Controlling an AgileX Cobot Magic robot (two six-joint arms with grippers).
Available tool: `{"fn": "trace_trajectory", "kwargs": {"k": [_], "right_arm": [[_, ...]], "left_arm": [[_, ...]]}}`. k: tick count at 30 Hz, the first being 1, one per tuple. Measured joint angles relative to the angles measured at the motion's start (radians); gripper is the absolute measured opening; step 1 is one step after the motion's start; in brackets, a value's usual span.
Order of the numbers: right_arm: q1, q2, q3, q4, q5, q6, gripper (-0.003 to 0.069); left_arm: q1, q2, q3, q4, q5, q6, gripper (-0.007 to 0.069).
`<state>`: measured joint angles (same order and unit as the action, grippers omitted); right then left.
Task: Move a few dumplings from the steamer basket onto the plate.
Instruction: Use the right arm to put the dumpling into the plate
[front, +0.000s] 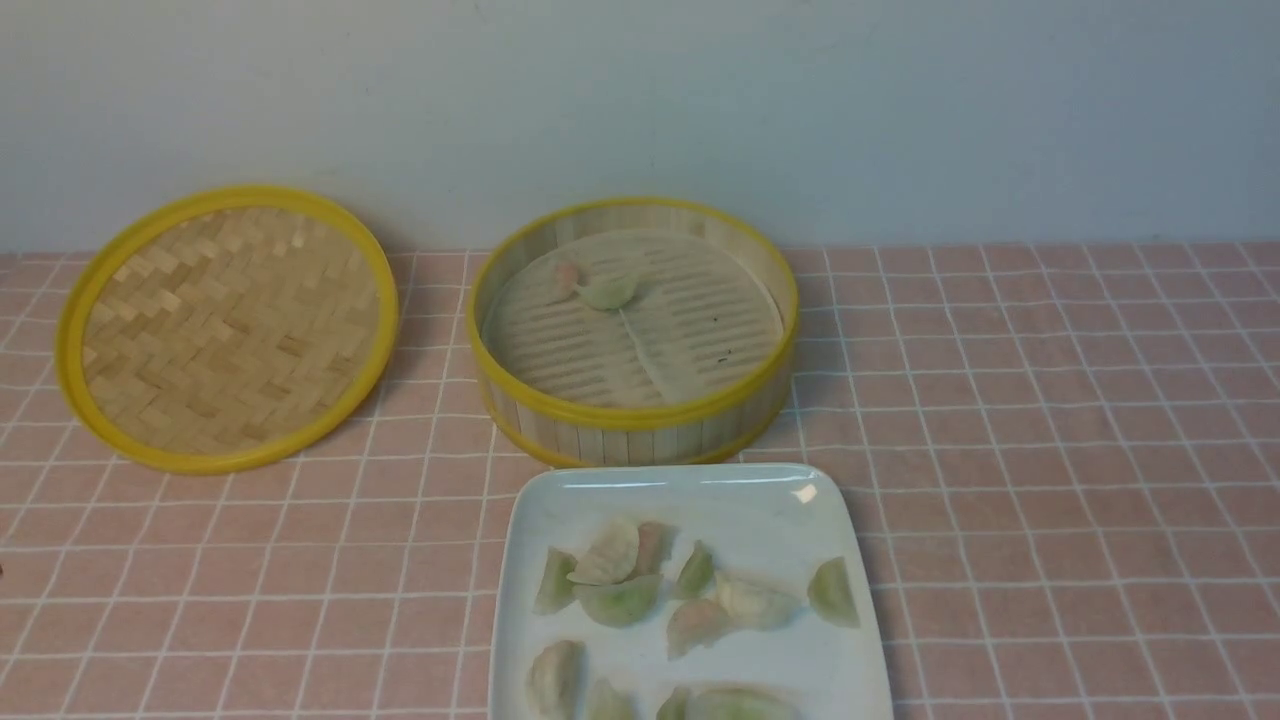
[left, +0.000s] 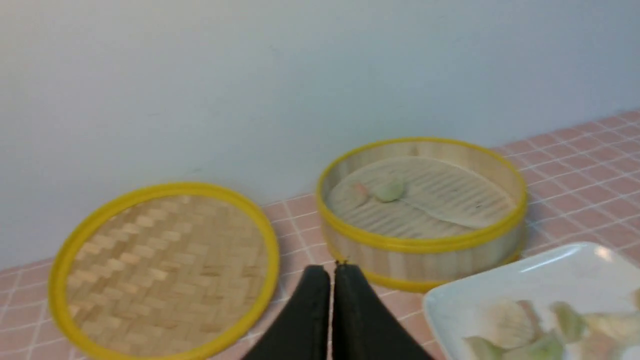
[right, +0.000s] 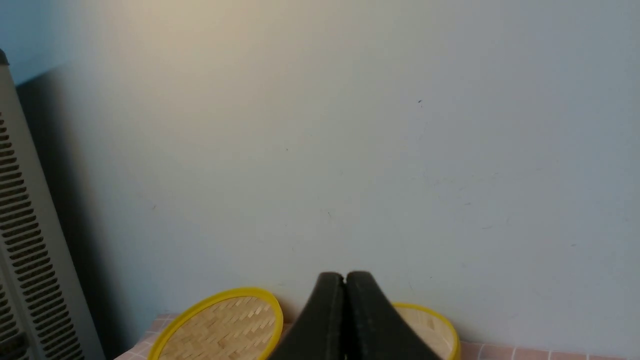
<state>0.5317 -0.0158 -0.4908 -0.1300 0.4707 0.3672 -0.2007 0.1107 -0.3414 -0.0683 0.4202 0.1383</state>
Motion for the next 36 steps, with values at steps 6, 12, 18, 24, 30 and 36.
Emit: {"fn": "trace_trajectory", "kwargs": {"k": [6,12,18,24,30,36], "right_arm": [[0.000,-0.001,0.000,0.000,0.000,0.001,-0.0014],[0.000,-0.002,0.000,0.000,0.001,0.002,-0.0014],[0.000,-0.002,0.000,0.000,0.001,0.002,-0.0014],[0.000,-0.002,0.000,0.000,0.001,0.002,-0.0014],[0.000,-0.002,0.000,0.000,0.001,0.003,-0.0014],[0.000,-0.002,0.000,0.000,0.001,0.003,-0.0014]], "left_arm": [[0.107,-0.121,0.282,0.022,-0.061,-0.004,-0.0006],[0.120,-0.121,0.370,0.023,-0.049,-0.005,-0.0006],[0.120,-0.121,0.370,0.022,-0.042,-0.012,-0.0006],[0.120,-0.121,0.370,0.022,-0.042,-0.013,-0.0006],[0.120,-0.121,0.370,0.022,-0.042,-0.013,-0.0006],[0.120,-0.121,0.370,0.022,-0.042,-0.014,-0.0006]]}}
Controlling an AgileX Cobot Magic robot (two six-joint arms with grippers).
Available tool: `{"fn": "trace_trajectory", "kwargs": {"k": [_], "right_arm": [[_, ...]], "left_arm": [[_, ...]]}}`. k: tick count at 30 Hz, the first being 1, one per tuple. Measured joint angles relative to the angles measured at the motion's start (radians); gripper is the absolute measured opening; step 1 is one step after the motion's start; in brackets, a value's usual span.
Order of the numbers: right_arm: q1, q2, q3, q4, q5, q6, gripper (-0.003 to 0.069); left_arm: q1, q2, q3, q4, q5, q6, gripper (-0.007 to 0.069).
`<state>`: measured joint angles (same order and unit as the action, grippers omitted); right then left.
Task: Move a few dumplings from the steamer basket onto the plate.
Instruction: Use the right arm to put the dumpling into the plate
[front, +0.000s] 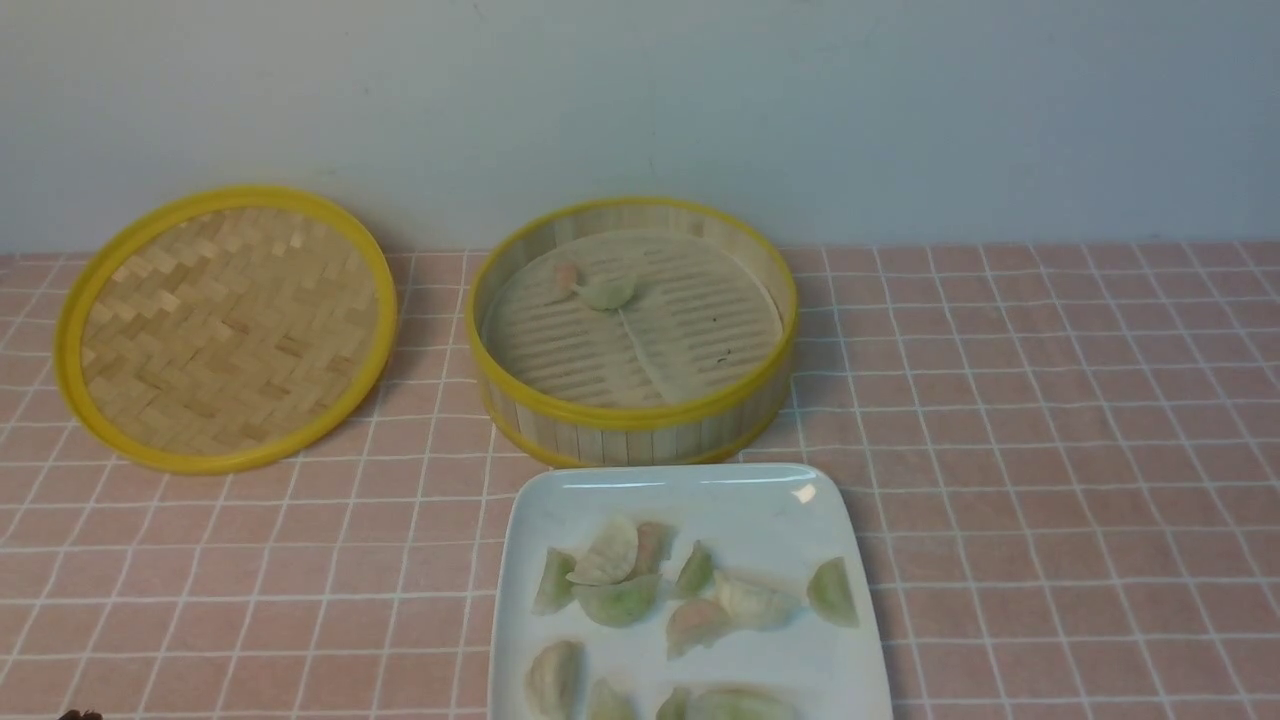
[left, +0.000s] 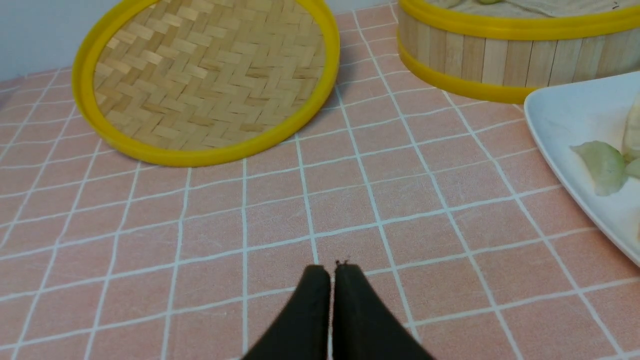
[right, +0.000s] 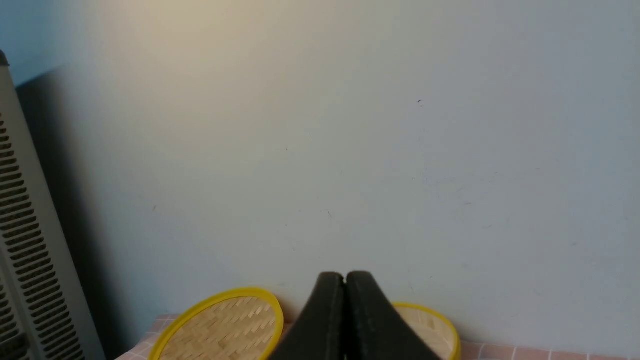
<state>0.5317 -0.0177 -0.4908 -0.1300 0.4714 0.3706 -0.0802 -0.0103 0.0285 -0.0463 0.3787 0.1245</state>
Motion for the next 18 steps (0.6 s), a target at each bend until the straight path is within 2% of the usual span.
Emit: {"fn": "trace_trajectory", "kwargs": {"k": [5,10,14,16,18], "right_arm": [[0.000,0.000,0.001,0.017,-0.003,-0.061,-0.0014],[0.000,0.000,0.050,0.086,-0.039,-0.232,-0.0014],[0.000,0.000,0.088,0.090,-0.044,-0.267,-0.0014],[-0.024,0.000,0.120,0.092,-0.045,-0.274,-0.0014],[-0.089,0.000,0.152,0.094,-0.045,-0.275,-0.0014]], "left_arm": [[0.000,0.000,0.000,0.000,0.000,0.000,-0.0006],[0.000,0.000,0.000,0.000,0.000,0.000,-0.0006],[0.000,0.000,0.000,0.000,0.000,0.000,-0.0006],[0.000,0.000,0.000,0.000,0.000,0.000,-0.0006],[0.000,0.000,0.000,0.000,0.000,0.000,-0.0006]]}}
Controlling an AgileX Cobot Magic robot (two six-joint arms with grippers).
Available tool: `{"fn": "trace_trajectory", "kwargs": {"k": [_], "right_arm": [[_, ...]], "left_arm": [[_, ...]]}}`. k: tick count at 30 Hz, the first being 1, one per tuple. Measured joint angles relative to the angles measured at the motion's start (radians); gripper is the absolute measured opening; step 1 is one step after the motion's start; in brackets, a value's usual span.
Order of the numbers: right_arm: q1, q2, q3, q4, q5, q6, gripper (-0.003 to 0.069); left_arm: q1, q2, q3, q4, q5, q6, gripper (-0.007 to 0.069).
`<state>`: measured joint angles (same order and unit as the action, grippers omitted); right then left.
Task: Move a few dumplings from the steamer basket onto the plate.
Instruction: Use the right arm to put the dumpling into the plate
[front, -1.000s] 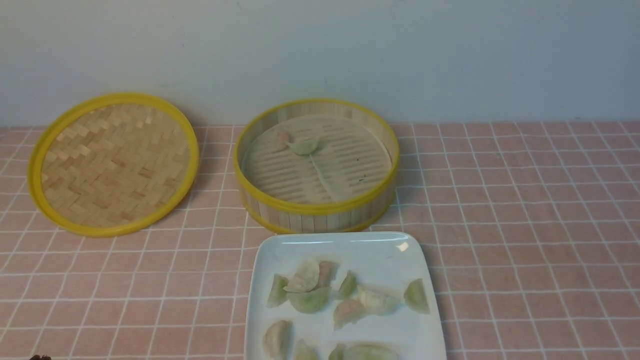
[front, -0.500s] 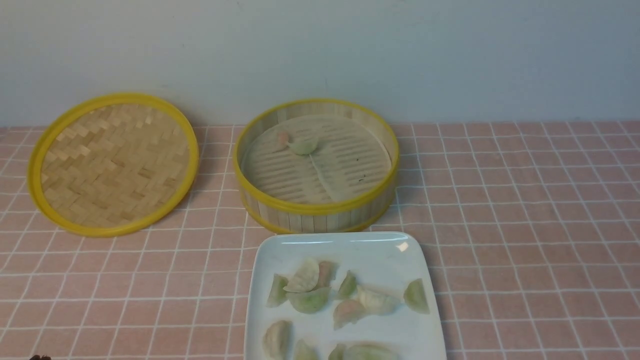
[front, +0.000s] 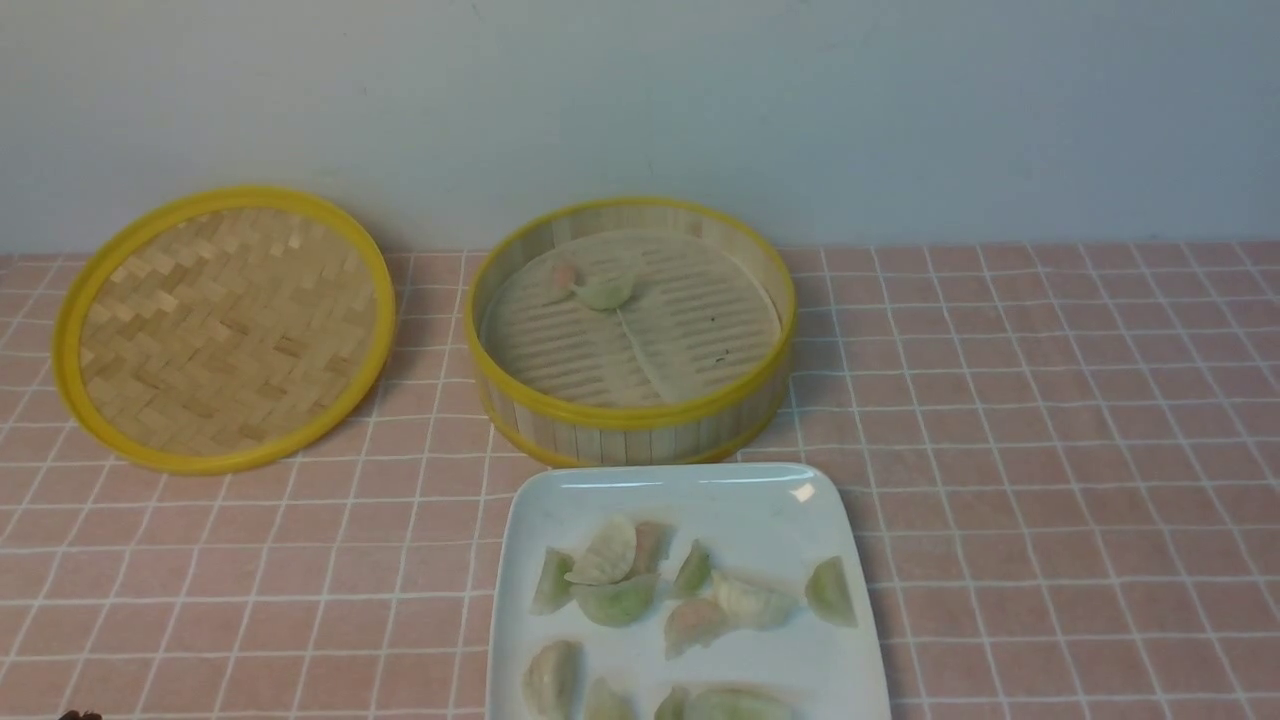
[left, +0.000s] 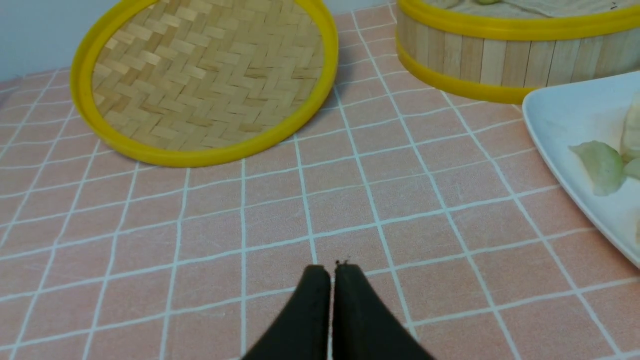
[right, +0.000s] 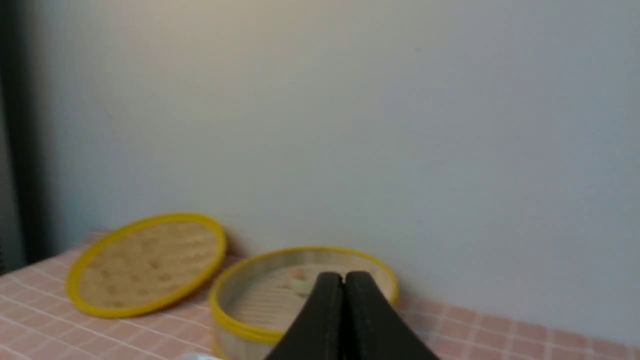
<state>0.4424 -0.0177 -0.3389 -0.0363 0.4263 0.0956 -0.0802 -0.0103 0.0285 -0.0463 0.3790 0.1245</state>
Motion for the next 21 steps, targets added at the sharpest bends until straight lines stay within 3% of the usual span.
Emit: {"fn": "trace_trajectory", "kwargs": {"k": [3,9,21], "right_arm": [[-0.176,0.000,0.088,0.001,0.000,-0.001,-0.0014],[-0.387,0.000,0.279,0.003,0.000,-0.003,-0.0014],[-0.414,0.001,0.358,0.007,-0.032,-0.004,-0.0014]], "left_arm": [[0.000,0.000,0.000,0.000,0.000,0.000,-0.0006],[0.000,0.000,-0.001,0.000,0.003,0.000,-0.0006],[0.000,0.000,-0.001,0.000,0.003,0.000,-0.0006]]}}
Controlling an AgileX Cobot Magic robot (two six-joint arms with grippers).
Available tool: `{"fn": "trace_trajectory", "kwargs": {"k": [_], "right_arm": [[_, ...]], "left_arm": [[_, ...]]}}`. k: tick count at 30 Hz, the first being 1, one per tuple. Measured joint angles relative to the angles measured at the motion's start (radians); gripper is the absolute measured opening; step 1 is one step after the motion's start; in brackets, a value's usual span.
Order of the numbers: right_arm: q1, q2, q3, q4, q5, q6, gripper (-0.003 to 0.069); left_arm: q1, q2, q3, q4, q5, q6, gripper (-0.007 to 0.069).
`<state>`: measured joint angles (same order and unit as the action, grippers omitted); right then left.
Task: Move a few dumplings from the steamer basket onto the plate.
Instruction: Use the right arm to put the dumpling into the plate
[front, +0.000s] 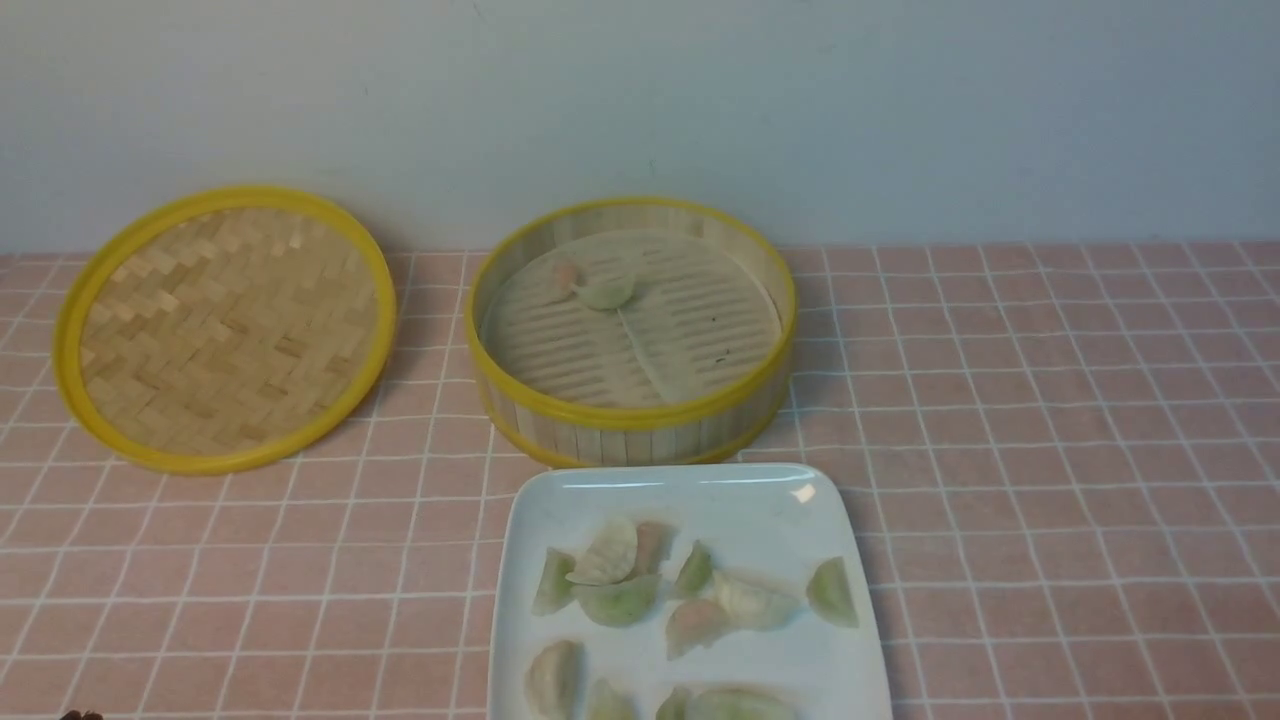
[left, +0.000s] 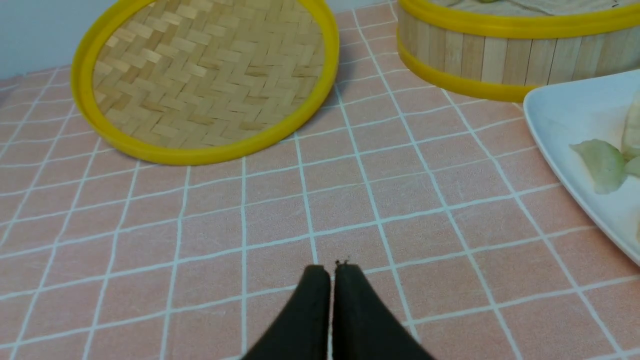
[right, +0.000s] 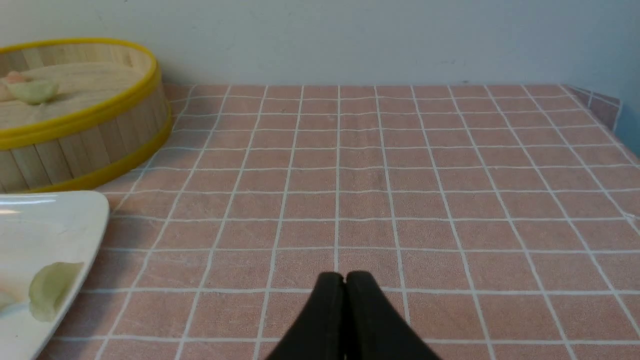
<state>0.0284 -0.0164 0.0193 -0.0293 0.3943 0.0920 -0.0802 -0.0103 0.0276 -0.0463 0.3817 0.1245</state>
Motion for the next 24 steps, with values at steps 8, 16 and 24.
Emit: {"fn": "trace_trajectory", "kwargs": {"k": [8,16,24], "right_arm": [[0.000,0.000,0.000,0.000,0.000,0.005,-0.0014],[0.000,0.000,0.000,0.000,0.000,0.011,-0.0014],[0.000,0.000,0.000,0.000,0.000,0.013,-0.0014]], "left_arm": [[0.000,0.000,0.000,0.000,0.000,0.000,-0.0006],[0.000,0.000,0.000,0.000,0.000,0.000,-0.0006],[0.000,0.000,0.000,0.000,0.000,0.000,-0.0006]]}}
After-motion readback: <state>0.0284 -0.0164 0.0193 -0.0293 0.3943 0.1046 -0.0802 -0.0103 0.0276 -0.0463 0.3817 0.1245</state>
